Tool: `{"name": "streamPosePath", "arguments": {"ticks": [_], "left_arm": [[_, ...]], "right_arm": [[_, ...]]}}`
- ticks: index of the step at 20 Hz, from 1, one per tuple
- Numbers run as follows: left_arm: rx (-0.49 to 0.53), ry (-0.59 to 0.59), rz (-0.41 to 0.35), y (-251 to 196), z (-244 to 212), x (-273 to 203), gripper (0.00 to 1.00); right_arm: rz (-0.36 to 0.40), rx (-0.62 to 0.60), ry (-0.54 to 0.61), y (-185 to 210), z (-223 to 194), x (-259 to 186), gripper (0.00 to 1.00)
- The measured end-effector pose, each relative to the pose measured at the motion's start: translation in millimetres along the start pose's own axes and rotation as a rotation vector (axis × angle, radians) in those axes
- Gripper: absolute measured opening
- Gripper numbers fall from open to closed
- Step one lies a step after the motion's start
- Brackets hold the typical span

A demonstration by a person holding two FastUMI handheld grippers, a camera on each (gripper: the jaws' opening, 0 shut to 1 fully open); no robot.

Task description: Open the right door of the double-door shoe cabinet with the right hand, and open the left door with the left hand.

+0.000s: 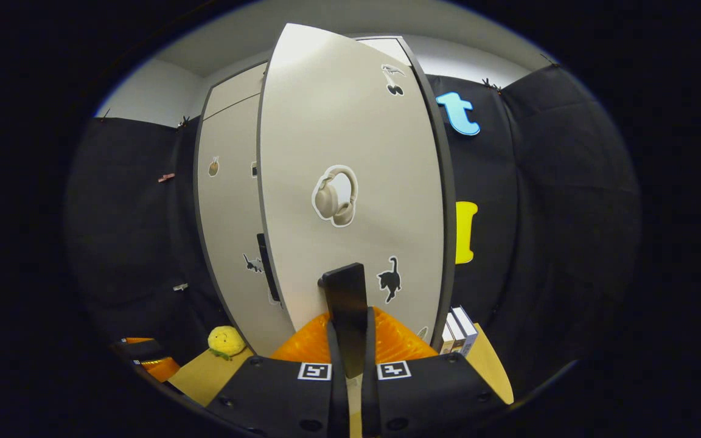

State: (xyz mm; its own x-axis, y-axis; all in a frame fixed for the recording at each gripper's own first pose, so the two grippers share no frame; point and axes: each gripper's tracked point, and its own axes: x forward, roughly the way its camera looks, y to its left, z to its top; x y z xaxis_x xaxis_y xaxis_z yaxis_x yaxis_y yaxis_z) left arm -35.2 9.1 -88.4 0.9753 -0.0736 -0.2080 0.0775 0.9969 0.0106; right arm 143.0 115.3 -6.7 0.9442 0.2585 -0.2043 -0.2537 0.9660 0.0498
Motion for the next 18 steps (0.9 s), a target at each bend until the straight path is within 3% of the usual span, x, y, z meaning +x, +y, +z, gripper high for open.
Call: {"name": "streamPosePath", "arguments": {"ticks": [14, 18], "left_arm": [[0.016, 0.002, -0.018, -30, 4, 34, 0.95], [0.032, 0.000, -0.031, -40, 7, 42, 0.95]], "right_arm": [[0.031, 0.044, -0.040, -16, 4, -8, 0.12], [-0.061, 0.000, -0.045, -41, 7, -14, 0.11]]}}
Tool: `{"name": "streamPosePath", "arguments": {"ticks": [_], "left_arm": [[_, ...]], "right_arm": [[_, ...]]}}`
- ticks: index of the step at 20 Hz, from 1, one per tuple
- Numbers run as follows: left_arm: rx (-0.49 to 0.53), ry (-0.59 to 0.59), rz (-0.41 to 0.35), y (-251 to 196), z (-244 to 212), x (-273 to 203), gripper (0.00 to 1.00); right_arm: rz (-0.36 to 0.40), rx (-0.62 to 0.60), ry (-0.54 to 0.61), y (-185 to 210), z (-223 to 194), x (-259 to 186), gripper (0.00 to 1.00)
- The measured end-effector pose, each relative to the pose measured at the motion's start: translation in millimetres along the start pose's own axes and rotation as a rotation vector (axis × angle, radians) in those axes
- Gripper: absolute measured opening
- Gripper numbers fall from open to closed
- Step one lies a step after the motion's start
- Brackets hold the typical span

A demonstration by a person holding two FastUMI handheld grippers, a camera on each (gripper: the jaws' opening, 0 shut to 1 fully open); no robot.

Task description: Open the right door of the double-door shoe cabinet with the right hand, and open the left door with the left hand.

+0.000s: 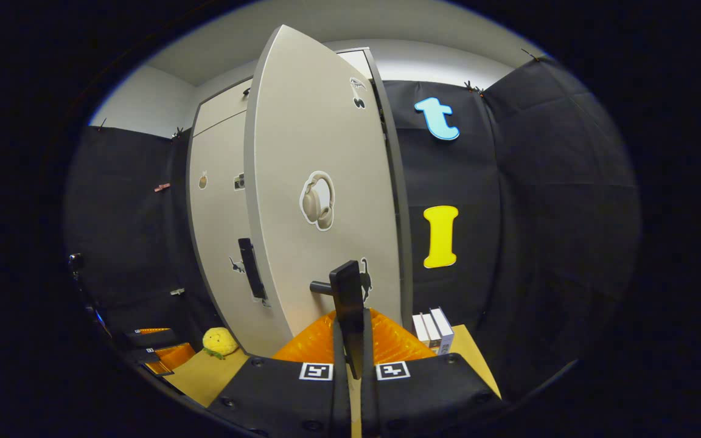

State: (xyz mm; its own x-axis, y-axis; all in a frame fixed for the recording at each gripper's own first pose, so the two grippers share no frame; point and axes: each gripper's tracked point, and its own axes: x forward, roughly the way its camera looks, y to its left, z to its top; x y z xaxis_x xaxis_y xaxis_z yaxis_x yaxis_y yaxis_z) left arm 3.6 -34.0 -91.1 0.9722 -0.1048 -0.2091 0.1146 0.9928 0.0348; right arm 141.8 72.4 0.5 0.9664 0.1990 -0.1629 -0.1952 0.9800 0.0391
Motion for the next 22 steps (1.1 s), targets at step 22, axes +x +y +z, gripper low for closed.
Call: {"name": "streamPosePath", "arguments": {"ticks": [22], "left_arm": [[0.012, 0.001, -0.084, -21, 5, 5, 0.95]], "right_arm": [[-0.162, 0.015, -0.060, -35, 0, -50, 0.05]]}}
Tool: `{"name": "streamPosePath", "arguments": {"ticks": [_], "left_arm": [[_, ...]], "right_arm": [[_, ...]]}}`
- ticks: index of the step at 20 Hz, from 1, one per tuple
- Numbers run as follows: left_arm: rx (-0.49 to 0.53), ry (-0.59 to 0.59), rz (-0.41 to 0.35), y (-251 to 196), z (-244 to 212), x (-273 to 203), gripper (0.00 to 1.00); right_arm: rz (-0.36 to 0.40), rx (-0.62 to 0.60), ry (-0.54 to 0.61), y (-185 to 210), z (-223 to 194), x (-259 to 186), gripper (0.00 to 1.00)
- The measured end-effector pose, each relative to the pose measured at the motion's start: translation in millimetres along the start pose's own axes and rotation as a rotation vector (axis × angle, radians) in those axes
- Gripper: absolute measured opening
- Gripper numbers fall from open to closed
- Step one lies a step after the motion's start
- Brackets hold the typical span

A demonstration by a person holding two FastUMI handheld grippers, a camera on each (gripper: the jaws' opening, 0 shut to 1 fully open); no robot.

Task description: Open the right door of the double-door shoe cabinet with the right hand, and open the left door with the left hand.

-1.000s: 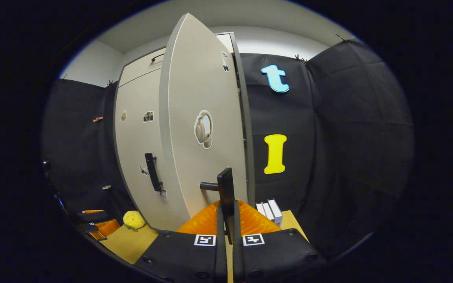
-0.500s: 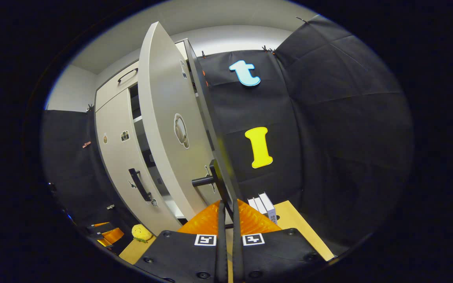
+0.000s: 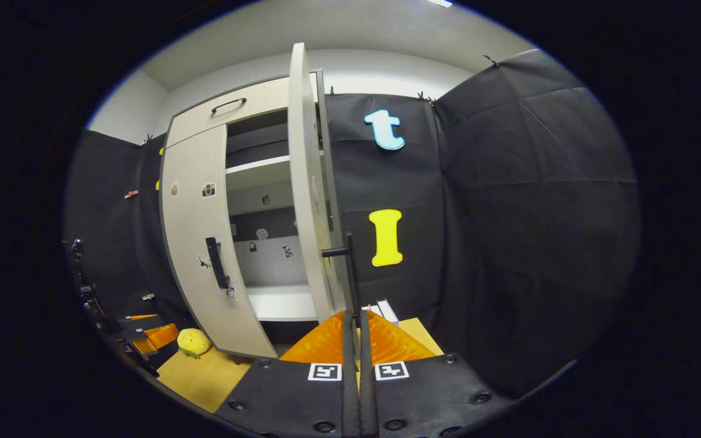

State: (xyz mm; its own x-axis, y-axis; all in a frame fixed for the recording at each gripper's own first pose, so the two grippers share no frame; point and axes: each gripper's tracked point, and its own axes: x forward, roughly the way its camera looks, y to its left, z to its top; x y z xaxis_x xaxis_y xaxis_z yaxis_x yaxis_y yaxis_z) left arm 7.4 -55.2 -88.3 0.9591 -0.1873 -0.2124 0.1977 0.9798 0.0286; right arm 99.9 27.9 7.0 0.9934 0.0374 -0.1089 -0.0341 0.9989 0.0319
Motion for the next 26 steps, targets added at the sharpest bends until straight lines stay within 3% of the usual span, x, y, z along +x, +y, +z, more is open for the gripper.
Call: {"name": "streamPosePath", "arguments": {"ticks": [3, 7, 9, 12, 16, 21, 26], "left_arm": [[0.001, -0.001, -0.009, 4, 1, -2, 0.95], [0.010, -0.013, -0.003, 11, 5, -6, 0.95], [0.010, -0.014, 0.004, 15, 9, -4, 0.95], [0.013, -0.030, 0.018, 22, 22, 4, 0.95], [0.009, -0.048, 0.029, 23, 41, 31, 0.95], [-0.017, -0.075, 0.044, 21, 72, 82, 0.95], [0.038, -0.104, 0.081, 17, 103, 132, 0.95]], "right_arm": [[0.032, -0.005, -0.027, 19, -2, -7, 0.05], [0.079, 0.061, 0.006, 55, -18, -6, 0.17], [0.096, 0.058, 0.032, 68, -33, -10, 0.40], [0.104, 0.023, 0.052, 88, -53, -1, 0.92], [0.108, -0.054, 0.050, 101, -82, 15, 1.00], [0.127, -0.064, 0.103, 96, -118, 25, 1.00], [0.157, -0.071, 0.129, 90, -135, 33, 0.99]]}}
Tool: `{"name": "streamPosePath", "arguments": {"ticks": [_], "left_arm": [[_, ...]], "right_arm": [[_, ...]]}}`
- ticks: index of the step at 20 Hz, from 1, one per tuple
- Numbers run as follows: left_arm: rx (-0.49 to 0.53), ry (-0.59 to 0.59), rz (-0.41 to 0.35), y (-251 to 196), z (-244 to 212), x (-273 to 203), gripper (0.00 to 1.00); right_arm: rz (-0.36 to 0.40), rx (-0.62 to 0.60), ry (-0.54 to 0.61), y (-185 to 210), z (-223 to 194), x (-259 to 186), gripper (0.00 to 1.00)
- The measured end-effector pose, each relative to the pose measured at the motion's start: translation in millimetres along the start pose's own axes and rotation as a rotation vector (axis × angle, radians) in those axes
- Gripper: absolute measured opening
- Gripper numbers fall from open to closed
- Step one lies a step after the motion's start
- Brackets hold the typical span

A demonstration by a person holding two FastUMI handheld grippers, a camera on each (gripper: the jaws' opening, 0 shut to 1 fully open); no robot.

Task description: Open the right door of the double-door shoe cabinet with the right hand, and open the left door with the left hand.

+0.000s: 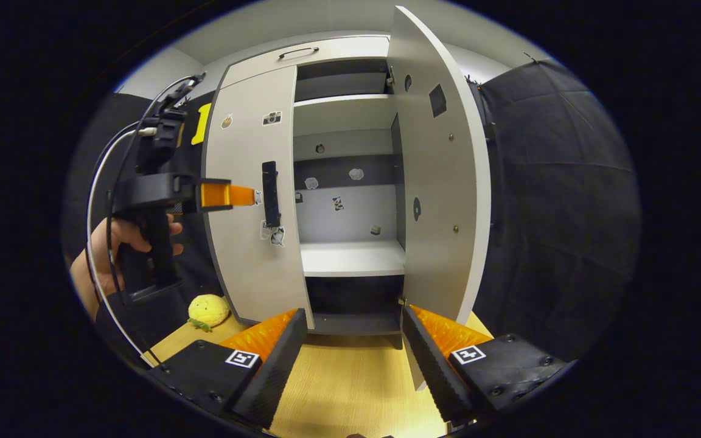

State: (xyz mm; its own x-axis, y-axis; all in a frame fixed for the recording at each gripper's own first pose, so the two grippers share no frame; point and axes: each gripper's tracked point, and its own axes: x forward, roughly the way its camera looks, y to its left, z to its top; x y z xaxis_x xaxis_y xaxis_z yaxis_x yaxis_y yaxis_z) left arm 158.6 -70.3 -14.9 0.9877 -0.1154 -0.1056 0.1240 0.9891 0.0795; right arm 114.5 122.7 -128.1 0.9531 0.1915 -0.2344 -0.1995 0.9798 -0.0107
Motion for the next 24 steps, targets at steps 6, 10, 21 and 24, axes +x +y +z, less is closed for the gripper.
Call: {"name": "streamPosePath", "arguments": {"ticks": [6, 10, 21, 24], "left_arm": [[0.007, 0.006, 0.019, -16, 10, 51, 0.95], [0.001, -0.006, 0.084, -10, 18, 71, 0.89], [-0.039, -0.004, 0.081, -14, 15, 82, 0.35], [-0.040, -0.011, 0.074, -14, 13, 81, 0.29]], "right_arm": [[0.046, -0.015, -0.001, -7, -7, 7, 0.99], [0.038, 0.014, -0.034, -28, -2, 11, 0.99], [0.047, -0.001, 0.005, -34, -15, 11, 0.98], [0.048, 0.000, 0.017, -32, -18, 10, 0.98]]}}
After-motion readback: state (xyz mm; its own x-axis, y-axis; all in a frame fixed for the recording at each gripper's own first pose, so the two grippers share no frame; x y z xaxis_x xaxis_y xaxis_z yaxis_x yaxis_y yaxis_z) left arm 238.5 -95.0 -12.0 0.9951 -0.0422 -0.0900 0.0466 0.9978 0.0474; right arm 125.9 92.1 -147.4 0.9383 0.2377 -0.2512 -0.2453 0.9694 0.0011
